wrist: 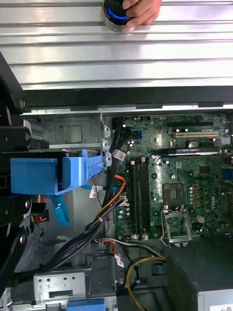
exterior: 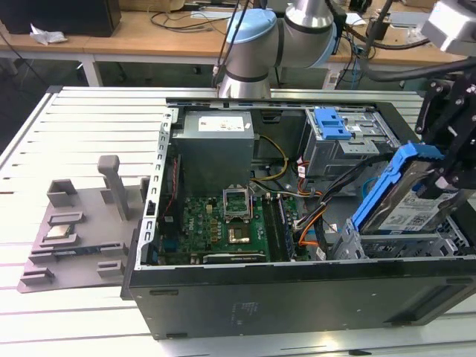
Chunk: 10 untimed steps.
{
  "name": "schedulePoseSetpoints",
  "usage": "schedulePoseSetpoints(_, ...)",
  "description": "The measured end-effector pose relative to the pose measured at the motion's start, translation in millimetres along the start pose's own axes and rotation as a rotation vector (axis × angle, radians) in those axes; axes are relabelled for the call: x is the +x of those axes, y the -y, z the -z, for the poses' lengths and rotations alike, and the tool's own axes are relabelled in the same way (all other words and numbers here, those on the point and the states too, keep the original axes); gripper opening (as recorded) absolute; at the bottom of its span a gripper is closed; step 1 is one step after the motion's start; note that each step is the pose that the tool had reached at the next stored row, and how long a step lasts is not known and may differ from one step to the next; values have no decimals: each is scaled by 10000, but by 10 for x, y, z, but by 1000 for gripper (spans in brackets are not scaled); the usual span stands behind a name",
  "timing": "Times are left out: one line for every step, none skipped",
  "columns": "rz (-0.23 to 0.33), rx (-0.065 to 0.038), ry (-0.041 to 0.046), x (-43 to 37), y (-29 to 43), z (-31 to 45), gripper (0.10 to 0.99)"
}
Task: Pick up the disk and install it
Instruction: 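Insert the disk into the insertion slot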
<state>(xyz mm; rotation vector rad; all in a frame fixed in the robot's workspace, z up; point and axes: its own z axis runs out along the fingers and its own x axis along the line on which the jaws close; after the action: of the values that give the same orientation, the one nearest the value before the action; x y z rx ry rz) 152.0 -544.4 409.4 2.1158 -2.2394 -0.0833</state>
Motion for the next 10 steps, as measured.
schedulePoseSetpoints(1,2,0,4,-70,-31,361)
schedulePoseSetpoints(0,3,1,4,-82,-64,361)
schedulePoseSetpoints(0,3,1,4,-81,-76,361)
schedulePoseSetpoints(1,3,2,4,-78,-113,361)
schedulePoseSetpoints(0,3,1,4,-76,-135,361)
schedulePoseSetpoints(0,3,1,4,-74,-156,361)
schedulePoseSetpoints(0,2,2,3,-69,-204,361)
schedulePoseSetpoints(0,3,0,3,-68,-207,361)
schedulePoseSetpoints(0,3,-1,3,-68,-207,361)
schedulePoseSetpoints(0,3,-1,3,-68,-207,361)
